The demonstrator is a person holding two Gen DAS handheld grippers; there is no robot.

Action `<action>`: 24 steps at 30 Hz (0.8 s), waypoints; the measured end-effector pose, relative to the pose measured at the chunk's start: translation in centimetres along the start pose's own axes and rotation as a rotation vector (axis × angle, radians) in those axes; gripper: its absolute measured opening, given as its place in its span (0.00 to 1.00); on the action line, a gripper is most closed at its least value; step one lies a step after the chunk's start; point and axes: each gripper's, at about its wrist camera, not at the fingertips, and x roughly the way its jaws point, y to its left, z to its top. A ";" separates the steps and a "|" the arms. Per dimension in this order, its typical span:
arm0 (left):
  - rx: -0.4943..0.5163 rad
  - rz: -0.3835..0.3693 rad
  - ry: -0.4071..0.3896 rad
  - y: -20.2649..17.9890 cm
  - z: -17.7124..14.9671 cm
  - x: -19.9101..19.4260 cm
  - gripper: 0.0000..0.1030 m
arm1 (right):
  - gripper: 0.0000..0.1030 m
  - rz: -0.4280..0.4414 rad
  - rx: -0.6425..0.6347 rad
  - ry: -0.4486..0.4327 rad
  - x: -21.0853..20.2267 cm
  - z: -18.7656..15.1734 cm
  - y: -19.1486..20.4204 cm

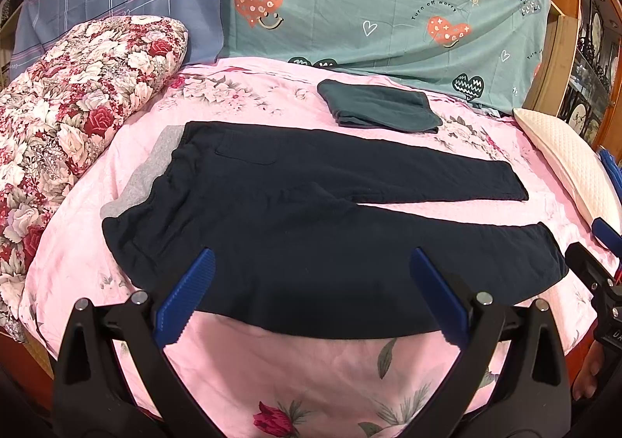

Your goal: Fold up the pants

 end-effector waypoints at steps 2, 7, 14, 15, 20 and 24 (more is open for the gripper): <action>-0.001 0.000 -0.001 0.0 0.0 0.0 0.98 | 0.99 -0.001 0.001 0.000 0.0 0.1 0.0; -0.002 0.000 0.000 -0.1 0.1 0.0 0.98 | 0.99 -0.001 -0.001 -0.002 -0.1 0.0 0.1; 0.001 -0.005 0.002 -0.5 -0.1 0.0 0.98 | 0.99 -0.001 -0.001 -0.002 -0.1 0.1 0.1; 0.000 -0.006 0.003 -0.5 0.0 -0.1 0.98 | 0.99 0.000 0.000 -0.001 -0.1 0.1 0.1; 0.004 -0.011 0.006 -0.5 0.2 -0.3 0.98 | 0.99 0.000 -0.001 -0.001 -0.1 0.1 0.1; 0.004 -0.011 0.005 -0.6 0.4 -0.3 0.98 | 0.99 0.000 -0.001 -0.001 -0.2 0.1 0.1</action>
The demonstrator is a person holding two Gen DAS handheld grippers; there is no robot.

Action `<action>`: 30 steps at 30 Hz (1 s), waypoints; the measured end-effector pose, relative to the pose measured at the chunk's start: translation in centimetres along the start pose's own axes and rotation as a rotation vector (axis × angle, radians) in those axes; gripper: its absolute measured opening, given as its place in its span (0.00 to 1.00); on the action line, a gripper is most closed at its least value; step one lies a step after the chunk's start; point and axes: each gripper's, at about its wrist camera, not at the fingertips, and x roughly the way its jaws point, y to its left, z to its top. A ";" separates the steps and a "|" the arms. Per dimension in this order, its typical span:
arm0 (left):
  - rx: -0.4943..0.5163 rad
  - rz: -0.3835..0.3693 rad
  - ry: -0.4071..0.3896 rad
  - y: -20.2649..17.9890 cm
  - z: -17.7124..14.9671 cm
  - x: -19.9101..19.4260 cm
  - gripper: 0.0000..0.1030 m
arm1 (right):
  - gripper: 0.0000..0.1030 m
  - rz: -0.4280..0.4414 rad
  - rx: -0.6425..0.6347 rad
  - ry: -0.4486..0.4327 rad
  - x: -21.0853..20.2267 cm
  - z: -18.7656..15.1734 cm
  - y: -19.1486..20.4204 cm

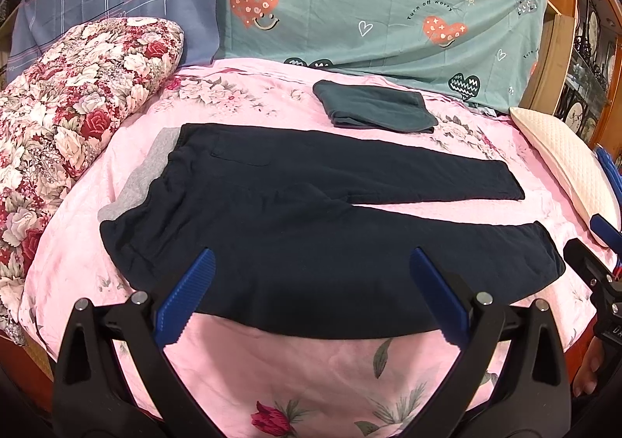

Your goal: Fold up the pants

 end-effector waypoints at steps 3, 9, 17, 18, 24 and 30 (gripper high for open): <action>-0.003 -0.001 0.004 0.0 0.1 0.0 0.98 | 0.99 0.000 -0.001 0.000 0.0 0.0 0.0; -0.003 -0.001 0.007 0.1 0.2 0.0 0.98 | 0.99 0.000 0.000 0.001 0.0 0.0 0.0; 0.170 0.158 0.000 2.9 3.2 2.0 0.98 | 0.99 0.025 -0.079 0.067 2.9 2.5 -1.2; 0.185 0.188 0.004 3.8 4.0 2.5 0.98 | 0.99 0.048 -0.090 0.073 3.5 3.5 -1.5; 0.186 0.376 0.118 12.1 11.0 9.8 0.98 | 0.99 0.145 -0.177 0.117 11.1 10.7 -1.9; -0.010 0.355 0.228 17.8 13.2 17.8 0.98 | 0.99 0.225 -0.304 0.231 22.6 12.6 2.3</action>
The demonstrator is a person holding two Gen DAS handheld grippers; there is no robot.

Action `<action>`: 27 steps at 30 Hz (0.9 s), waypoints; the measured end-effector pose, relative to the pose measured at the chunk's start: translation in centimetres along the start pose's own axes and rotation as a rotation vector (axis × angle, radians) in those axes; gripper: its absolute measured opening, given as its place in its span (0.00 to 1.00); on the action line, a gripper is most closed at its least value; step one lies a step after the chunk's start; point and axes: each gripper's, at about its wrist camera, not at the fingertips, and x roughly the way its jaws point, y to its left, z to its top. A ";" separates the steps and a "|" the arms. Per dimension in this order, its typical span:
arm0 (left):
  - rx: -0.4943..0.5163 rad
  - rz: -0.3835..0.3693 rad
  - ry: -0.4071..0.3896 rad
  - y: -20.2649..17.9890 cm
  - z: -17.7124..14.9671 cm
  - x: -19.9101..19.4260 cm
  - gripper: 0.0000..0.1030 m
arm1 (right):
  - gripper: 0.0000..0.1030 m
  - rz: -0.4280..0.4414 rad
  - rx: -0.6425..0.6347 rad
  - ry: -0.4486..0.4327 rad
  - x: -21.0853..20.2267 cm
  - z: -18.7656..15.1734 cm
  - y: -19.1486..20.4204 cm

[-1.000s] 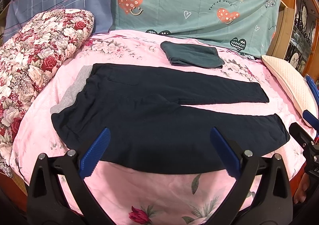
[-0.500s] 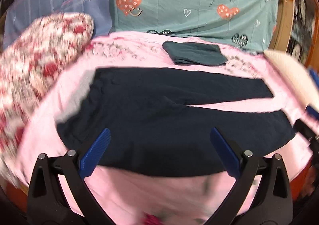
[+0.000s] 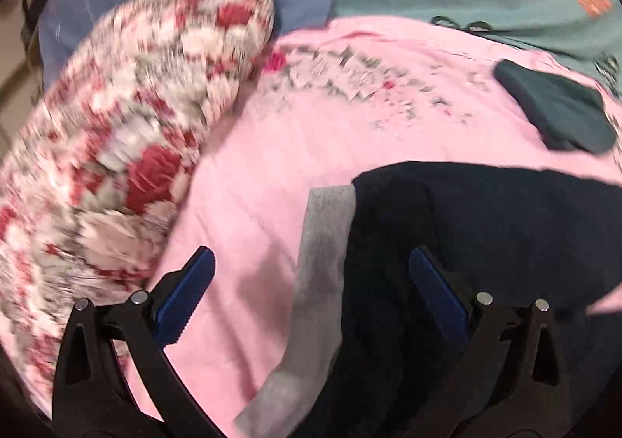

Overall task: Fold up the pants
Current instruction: 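Grasp the grey-lined waistband of the navy sweatpants with the left tool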

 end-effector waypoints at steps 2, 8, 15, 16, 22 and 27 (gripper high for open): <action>-0.057 -0.025 0.037 0.0 0.8 2.5 0.98 | 0.95 0.018 -0.008 0.030 3.4 1.0 0.4; -0.096 0.007 0.066 -0.5 1.0 5.4 0.98 | 0.91 0.092 -0.008 0.090 10.6 3.1 0.4; -0.161 0.067 0.055 2.1 0.4 5.5 0.98 | 0.88 0.134 -0.139 0.165 15.2 3.3 2.4; -0.145 0.065 0.090 1.8 0.2 6.3 0.98 | 0.72 0.145 -0.149 0.203 16.0 3.1 2.6; -0.086 -0.055 0.094 -0.2 0.6 6.5 0.34 | 0.03 0.222 -0.136 0.204 15.7 3.5 2.8; -0.112 -0.088 0.061 0.4 1.1 4.9 0.30 | 0.02 0.227 -0.119 0.112 11.6 3.7 2.4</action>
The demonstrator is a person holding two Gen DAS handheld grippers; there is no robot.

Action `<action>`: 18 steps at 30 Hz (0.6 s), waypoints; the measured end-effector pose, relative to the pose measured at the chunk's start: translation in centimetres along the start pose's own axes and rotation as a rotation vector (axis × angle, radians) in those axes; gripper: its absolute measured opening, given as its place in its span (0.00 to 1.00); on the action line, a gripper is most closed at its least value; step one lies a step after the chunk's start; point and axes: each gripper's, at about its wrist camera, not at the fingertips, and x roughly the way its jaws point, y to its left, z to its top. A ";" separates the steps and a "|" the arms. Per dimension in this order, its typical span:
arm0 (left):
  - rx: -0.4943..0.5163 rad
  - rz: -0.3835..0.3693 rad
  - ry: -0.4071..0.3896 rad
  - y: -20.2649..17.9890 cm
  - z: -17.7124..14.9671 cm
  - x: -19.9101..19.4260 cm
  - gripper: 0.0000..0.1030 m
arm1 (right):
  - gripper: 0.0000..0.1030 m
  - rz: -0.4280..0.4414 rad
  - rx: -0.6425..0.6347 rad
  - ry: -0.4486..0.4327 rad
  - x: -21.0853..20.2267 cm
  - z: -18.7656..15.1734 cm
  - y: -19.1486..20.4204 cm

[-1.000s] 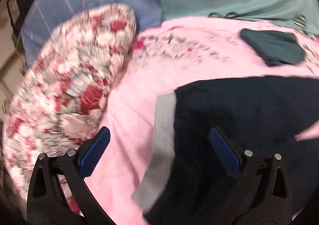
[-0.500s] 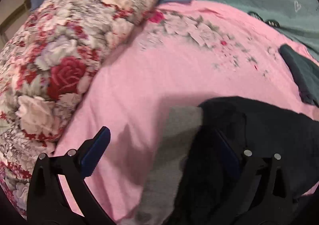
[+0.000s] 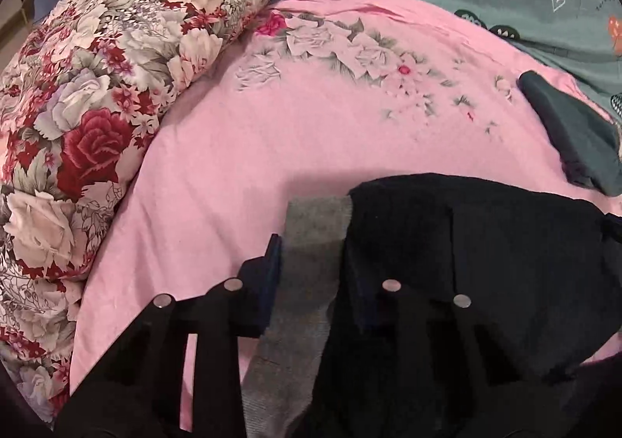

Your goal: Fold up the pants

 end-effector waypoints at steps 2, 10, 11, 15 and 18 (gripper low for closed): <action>-0.021 -0.021 -0.020 0.6 -0.3 -1.1 0.29 | 0.02 -0.010 -0.019 -0.041 -2.0 0.0 0.9; 0.006 -0.082 -0.135 0.8 -2.9 -8.5 0.29 | 0.02 -0.025 -0.134 -0.206 -11.6 -3.2 6.0; 0.010 -0.092 -0.150 1.1 -3.7 -9.8 0.29 | 0.02 -0.014 -0.161 -0.231 -13.4 -4.6 7.4; 0.006 -0.117 -0.167 2.9 -7.9 -12.9 0.29 | 0.02 0.052 -0.234 -0.239 -16.4 -9.5 11.6; 0.005 -0.113 -0.121 4.1 -12.2 -13.0 0.29 | 0.02 0.097 -0.269 -0.167 -15.5 -13.4 14.5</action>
